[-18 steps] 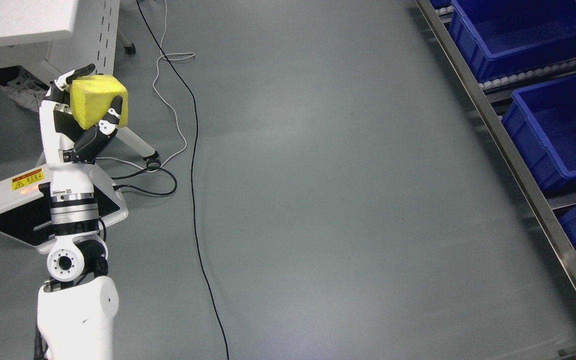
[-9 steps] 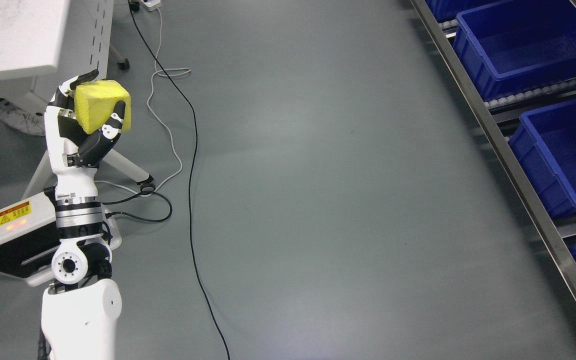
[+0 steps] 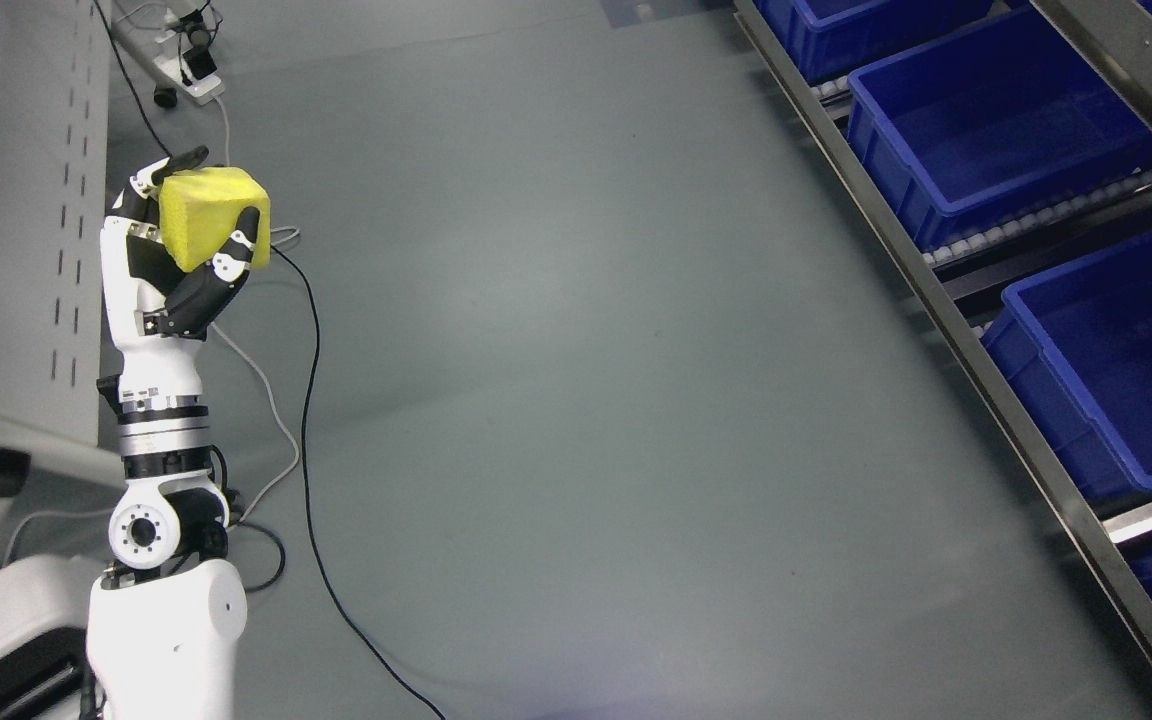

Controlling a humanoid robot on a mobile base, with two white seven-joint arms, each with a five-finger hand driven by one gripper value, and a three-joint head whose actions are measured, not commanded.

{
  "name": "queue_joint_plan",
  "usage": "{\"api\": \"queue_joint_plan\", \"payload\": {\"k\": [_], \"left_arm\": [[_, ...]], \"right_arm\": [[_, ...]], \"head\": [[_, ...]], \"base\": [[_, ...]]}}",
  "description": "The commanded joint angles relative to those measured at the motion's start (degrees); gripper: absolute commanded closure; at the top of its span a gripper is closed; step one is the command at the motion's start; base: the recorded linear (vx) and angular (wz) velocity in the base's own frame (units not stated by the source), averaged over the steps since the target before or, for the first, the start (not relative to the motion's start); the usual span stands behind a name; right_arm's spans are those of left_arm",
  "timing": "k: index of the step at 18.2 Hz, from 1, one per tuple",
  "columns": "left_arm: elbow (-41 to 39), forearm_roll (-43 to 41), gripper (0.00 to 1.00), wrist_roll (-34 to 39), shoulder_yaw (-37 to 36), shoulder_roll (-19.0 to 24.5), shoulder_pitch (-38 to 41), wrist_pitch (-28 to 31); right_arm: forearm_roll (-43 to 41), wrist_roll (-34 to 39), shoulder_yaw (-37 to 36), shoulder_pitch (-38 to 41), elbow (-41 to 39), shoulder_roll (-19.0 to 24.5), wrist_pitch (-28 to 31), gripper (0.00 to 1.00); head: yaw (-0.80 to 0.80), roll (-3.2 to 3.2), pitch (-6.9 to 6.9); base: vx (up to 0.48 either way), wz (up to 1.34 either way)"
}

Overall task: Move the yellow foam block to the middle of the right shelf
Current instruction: 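Hold the cube up in the left hand while turning toward the bin shelf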

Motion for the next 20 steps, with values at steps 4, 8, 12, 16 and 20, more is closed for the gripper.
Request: {"api": "queue_joint_plan", "payload": {"k": [4, 8, 12, 16, 20], "left_arm": [[1.44, -0.18, 1.00, 0.00, -0.86, 0.98, 0.01, -0.07], [1.44, -0.18, 1.00, 0.00, -0.95, 0.98, -0.08, 0.01], [1.35, -0.18, 1.00, 0.00, -0.86, 0.98, -0.08, -0.07], [1.35, -0.27, 1.00, 0.00, -0.95, 0.98, -0.08, -0.07], [1.35, -0.27, 1.00, 0.00, -0.78, 0.98, 0.10, 0.19]], "right_arm": [[0.18, 0.03, 0.00, 0.09, -1.00, -1.00, -0.04, 0.00], [0.18, 0.03, 0.00, 0.09, -1.00, -1.00, 0.04, 0.00], [0.18, 0.03, 0.00, 0.09, -1.00, -1.00, 0.04, 0.00], [0.18, 0.03, 0.00, 0.09, -1.00, -1.00, 0.04, 0.00], [0.18, 0.03, 0.00, 0.09, -1.00, -1.00, 0.04, 0.00]], "head": [[0.00, 0.00, 0.00], [0.00, 0.00, 0.00], [0.00, 0.00, 0.00], [0.00, 0.00, 0.00], [0.00, 0.00, 0.00]], "base": [[0.539, -0.25], [0.592, -0.20], [0.620, -0.20], [0.560, -0.28], [0.496, -0.45]]}}
